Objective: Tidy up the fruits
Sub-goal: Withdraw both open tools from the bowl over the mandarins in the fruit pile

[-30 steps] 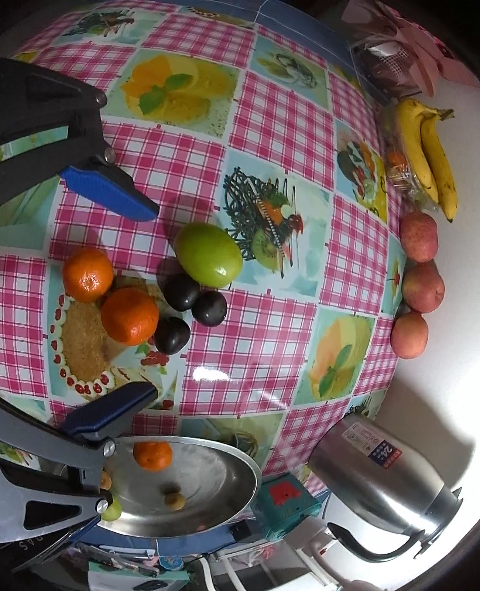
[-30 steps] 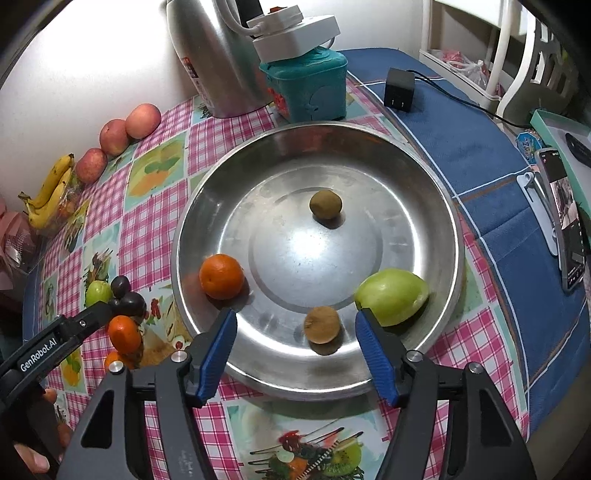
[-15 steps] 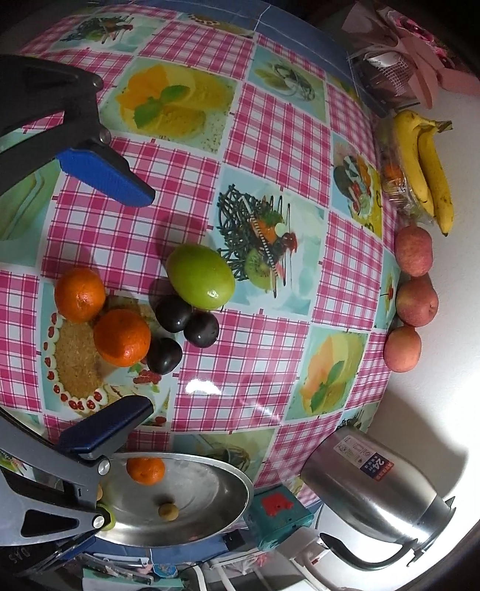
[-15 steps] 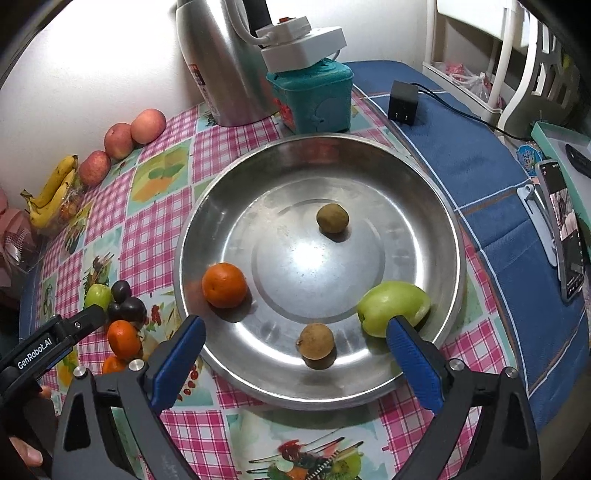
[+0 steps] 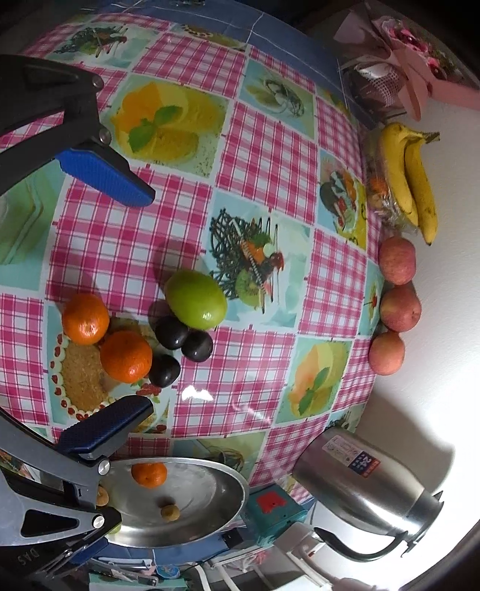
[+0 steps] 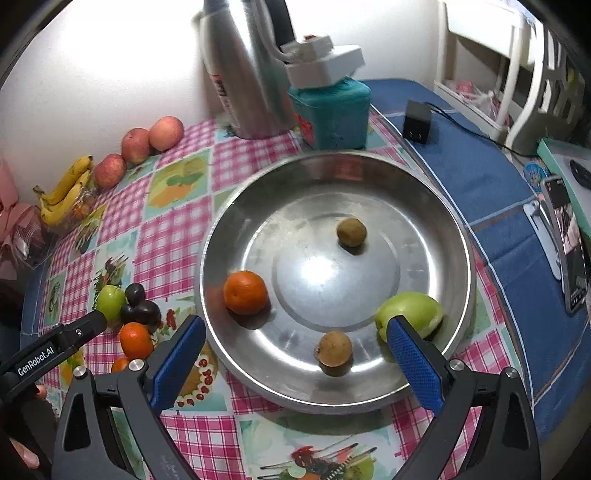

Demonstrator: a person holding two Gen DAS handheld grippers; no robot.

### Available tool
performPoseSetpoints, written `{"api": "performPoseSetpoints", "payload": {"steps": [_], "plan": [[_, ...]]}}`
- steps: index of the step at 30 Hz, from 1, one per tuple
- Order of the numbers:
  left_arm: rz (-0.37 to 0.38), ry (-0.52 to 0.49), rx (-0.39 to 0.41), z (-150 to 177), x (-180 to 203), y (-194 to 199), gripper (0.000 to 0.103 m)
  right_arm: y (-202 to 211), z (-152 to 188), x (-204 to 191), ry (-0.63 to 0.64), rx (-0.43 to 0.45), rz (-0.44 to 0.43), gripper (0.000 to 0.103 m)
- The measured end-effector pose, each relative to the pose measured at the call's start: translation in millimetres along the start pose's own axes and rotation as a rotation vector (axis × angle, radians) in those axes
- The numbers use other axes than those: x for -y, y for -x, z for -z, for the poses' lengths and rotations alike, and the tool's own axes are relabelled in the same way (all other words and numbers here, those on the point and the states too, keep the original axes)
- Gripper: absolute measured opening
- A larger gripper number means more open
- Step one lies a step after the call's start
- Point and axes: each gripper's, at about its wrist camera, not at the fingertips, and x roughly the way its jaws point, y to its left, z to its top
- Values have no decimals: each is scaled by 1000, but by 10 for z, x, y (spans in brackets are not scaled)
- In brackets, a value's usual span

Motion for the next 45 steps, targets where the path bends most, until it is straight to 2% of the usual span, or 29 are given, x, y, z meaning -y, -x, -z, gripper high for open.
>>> {"api": "performPoseSetpoints", "payload": {"steps": [11, 21, 26, 34, 45], "plan": [[-32, 27, 47, -54, -324, 144, 103, 52, 65, -302, 20, 11, -95, 99], [-34, 69, 75, -110, -608, 248, 103, 90, 134, -777, 76, 4, -131, 99], [-57, 79, 65, -143, -779, 229, 103, 22, 185, -1039, 95, -32, -153, 99], [-81, 153, 60, -216, -1122, 217, 103, -117, 206, -1261, 89, -93, -150, 99], [-88, 144, 35, -238, -1140, 150, 103, -309, 173, -1483, 92, -141, -159, 99]]}}
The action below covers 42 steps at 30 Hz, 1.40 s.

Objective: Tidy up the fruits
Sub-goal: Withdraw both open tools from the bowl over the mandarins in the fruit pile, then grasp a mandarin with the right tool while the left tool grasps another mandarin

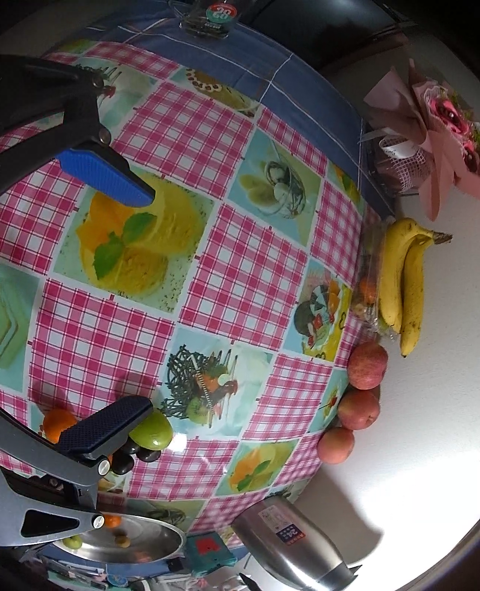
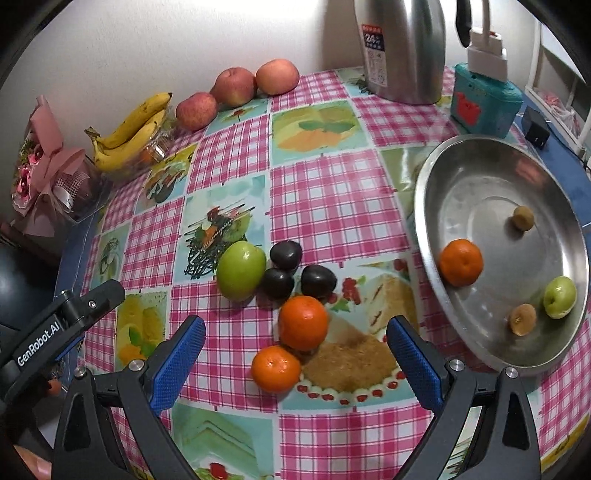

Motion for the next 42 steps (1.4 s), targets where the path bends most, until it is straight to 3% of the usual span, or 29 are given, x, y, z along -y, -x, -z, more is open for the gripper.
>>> {"api": "performPoseSetpoints", "payload": {"steps": [21, 29, 34, 42], "plan": [[-24, 25, -176, 118, -23, -605, 103, -407, 7, 111, -4, -85, 39, 99], [-27, 15, -198, 120, -65, -725, 103, -480, -8, 101, 28, -77, 69, 97], [-21, 5, -204, 102, -86, -779, 103, -511, -28, 35, 63, -74, 64, 79], [24, 42, -239, 75, -33, -855, 103, -514, -54, 19, 67, -75, 64, 57]]}}
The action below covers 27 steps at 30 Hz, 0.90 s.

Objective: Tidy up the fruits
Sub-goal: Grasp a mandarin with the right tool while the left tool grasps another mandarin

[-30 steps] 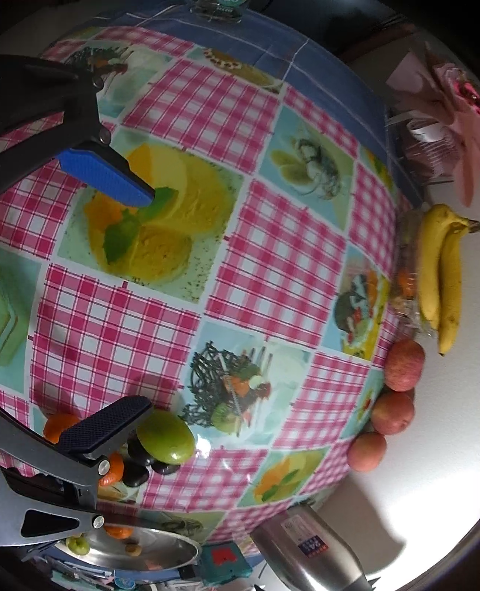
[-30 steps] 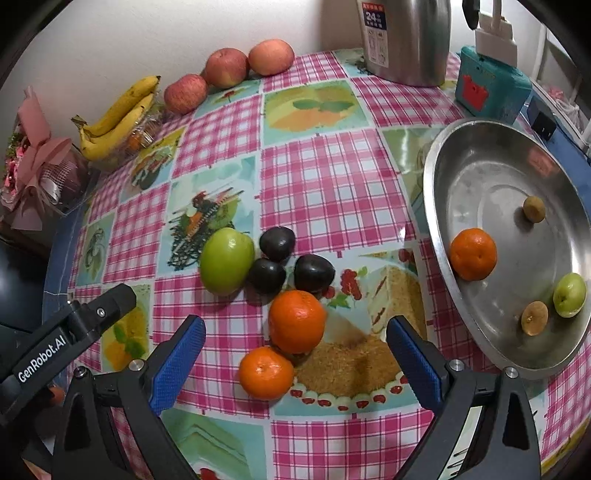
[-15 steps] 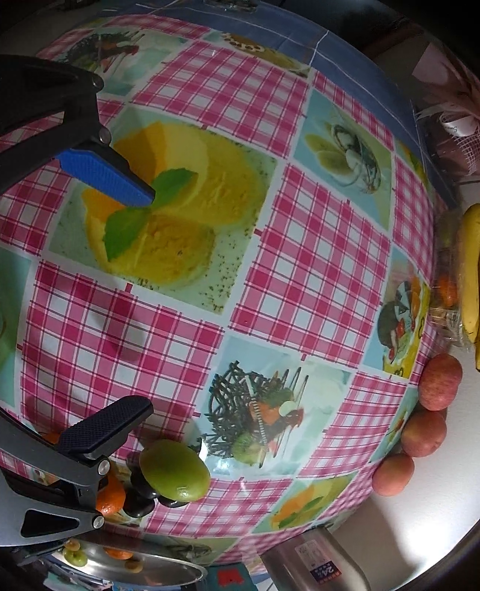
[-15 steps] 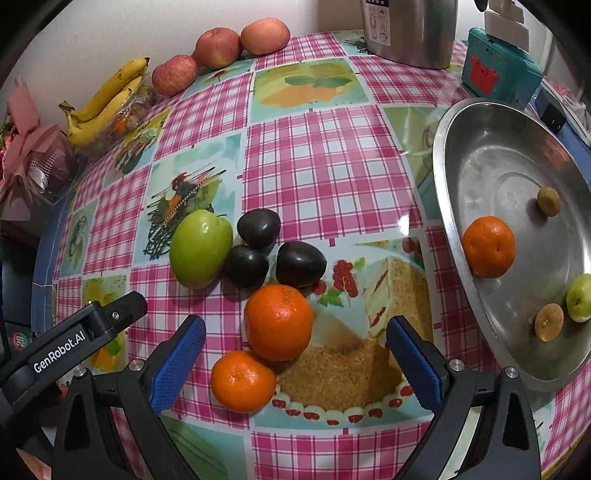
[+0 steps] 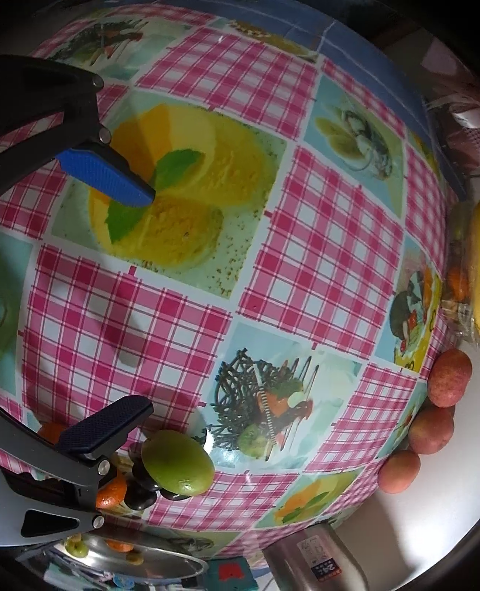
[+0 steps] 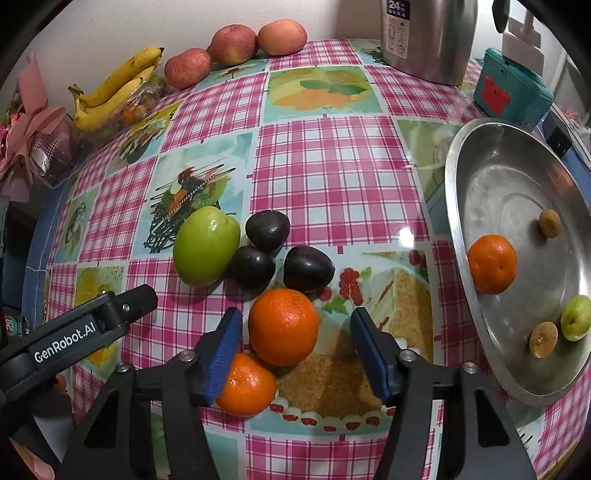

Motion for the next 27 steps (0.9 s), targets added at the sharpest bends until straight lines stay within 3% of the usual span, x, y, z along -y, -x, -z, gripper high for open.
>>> {"api": "performPoseSetpoints", "payload": {"steps": [6, 17, 22, 27], "plan": [[5, 16, -8, -8, -8, 10, 103, 12, 6, 8, -12, -12, -65, 38], [23, -21, -19, 49, 118, 74, 103, 50, 34, 130, -60, -43, -86, 37], [68, -31, -40, 93, 253, 116, 103, 88, 68, 212, -64, -59, -77, 37], [73, -95, -37, 159, 451, 190, 102, 131, 90, 279, -60, -69, -55, 37]]}}
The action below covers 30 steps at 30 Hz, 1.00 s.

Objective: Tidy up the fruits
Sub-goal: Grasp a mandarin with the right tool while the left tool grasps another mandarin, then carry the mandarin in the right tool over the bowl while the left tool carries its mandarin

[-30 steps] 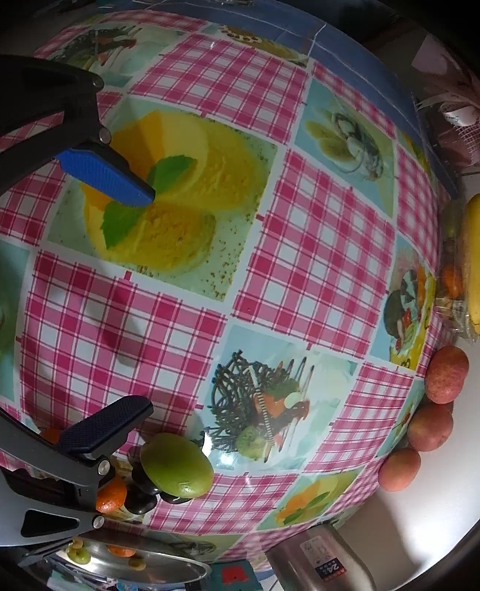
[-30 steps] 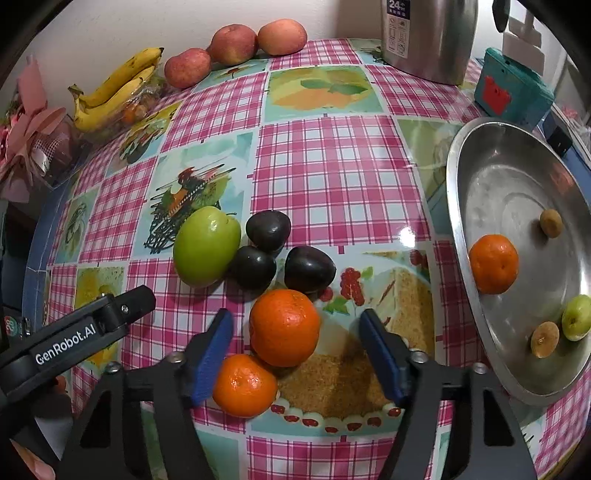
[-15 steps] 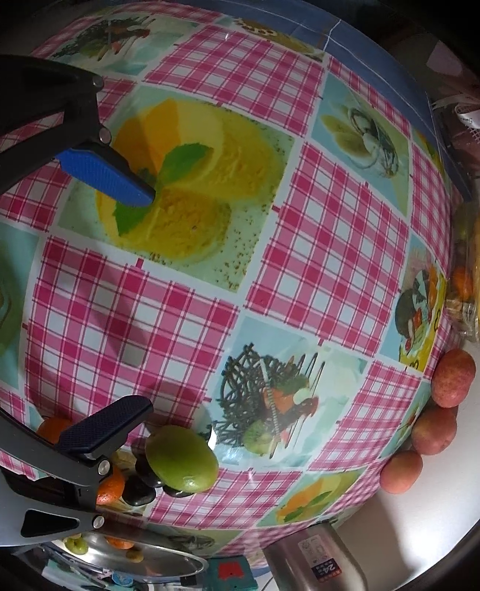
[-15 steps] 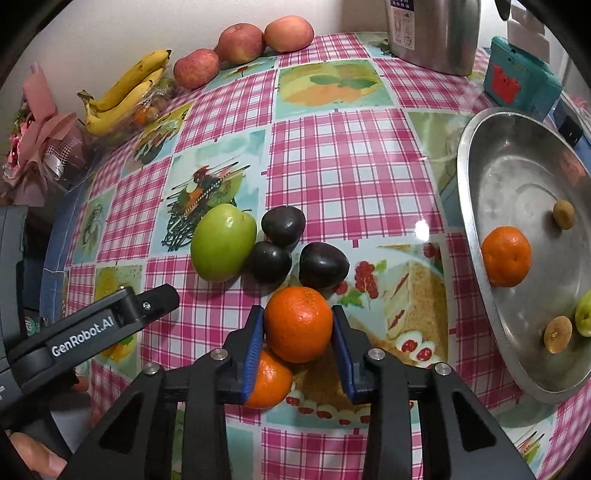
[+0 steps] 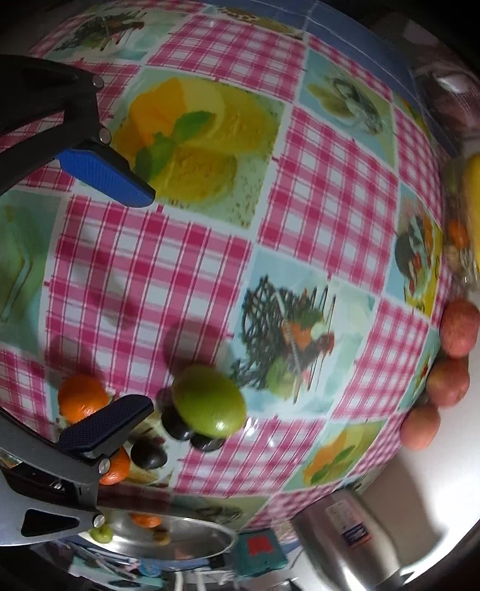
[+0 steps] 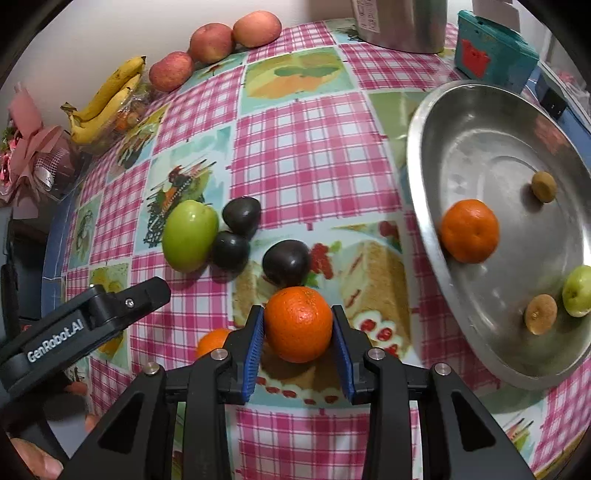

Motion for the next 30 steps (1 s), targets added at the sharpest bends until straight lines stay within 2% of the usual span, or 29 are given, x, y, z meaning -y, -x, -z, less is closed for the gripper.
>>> {"api": "performPoseSetpoints", "payload": {"steps": [3, 5, 11, 15, 25, 30], "plan": [[30, -15, -12, 26, 157, 11, 98, 34, 20, 67, 1, -2, 18, 37], [47, -28, -23, 60, 239, 16, 90, 50, 37, 120, -9, -8, 24, 37], [96, -70, -63, 175, 469, -30, 76, 97, 91, 201, -17, -23, 24, 37], [94, -102, -74, 307, 653, -52, 64, 131, 118, 237, -19, -26, 24, 37], [173, -80, -115, 472, 869, -118, 41, 186, 173, 289, -6, -38, 27, 37], [176, -80, -112, 479, 876, -107, 39, 178, 167, 259, 5, -41, 31, 37]]}}
